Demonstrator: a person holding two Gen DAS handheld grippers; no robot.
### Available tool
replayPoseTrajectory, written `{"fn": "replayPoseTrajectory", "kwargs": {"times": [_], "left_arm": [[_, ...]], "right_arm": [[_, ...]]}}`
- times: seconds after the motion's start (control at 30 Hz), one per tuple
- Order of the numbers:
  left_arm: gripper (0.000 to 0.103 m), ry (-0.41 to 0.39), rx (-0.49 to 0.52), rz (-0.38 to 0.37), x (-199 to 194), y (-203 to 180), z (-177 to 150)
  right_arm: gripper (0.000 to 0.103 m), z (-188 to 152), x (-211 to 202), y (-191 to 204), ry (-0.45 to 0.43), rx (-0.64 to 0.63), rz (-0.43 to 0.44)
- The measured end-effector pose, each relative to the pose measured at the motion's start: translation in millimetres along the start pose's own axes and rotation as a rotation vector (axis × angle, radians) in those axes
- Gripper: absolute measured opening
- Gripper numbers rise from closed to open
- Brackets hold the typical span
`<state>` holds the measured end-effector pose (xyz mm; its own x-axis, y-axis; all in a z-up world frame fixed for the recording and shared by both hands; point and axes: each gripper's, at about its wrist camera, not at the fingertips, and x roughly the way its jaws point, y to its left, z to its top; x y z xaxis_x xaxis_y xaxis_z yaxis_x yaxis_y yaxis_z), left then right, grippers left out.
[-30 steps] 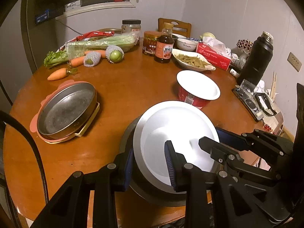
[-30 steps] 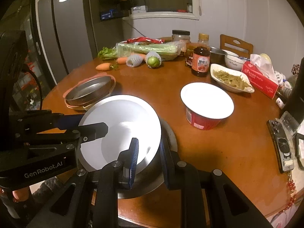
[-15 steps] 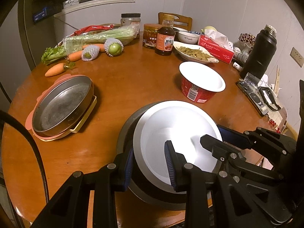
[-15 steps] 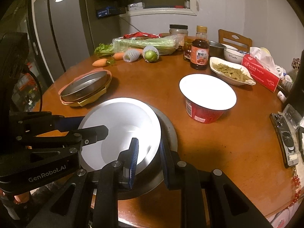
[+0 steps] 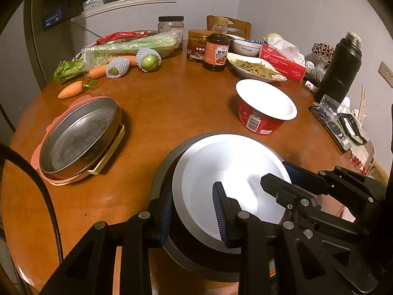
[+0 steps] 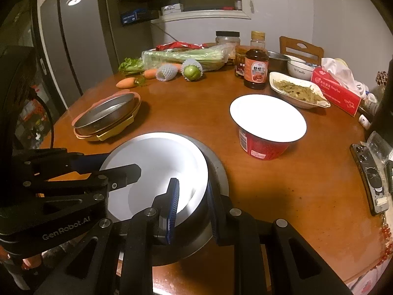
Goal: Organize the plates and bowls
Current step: 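Carry the red-and-white bowl over the large steel bowl with the left gripper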
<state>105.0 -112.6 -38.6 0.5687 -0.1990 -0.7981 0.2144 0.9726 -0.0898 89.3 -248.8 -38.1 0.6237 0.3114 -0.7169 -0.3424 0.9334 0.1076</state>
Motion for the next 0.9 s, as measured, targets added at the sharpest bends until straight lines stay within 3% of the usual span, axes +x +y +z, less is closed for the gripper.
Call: {"fn": "replayPoseTrajectory", "kwargs": {"times": [0.9], "left_arm": [[0.035,-0.021,0.008,0.011,-8.0,-0.2,3.3]], "right_arm": [[0.025,1.6,-11.9,-4.5,-0.031,0.008,-0.023]]}}
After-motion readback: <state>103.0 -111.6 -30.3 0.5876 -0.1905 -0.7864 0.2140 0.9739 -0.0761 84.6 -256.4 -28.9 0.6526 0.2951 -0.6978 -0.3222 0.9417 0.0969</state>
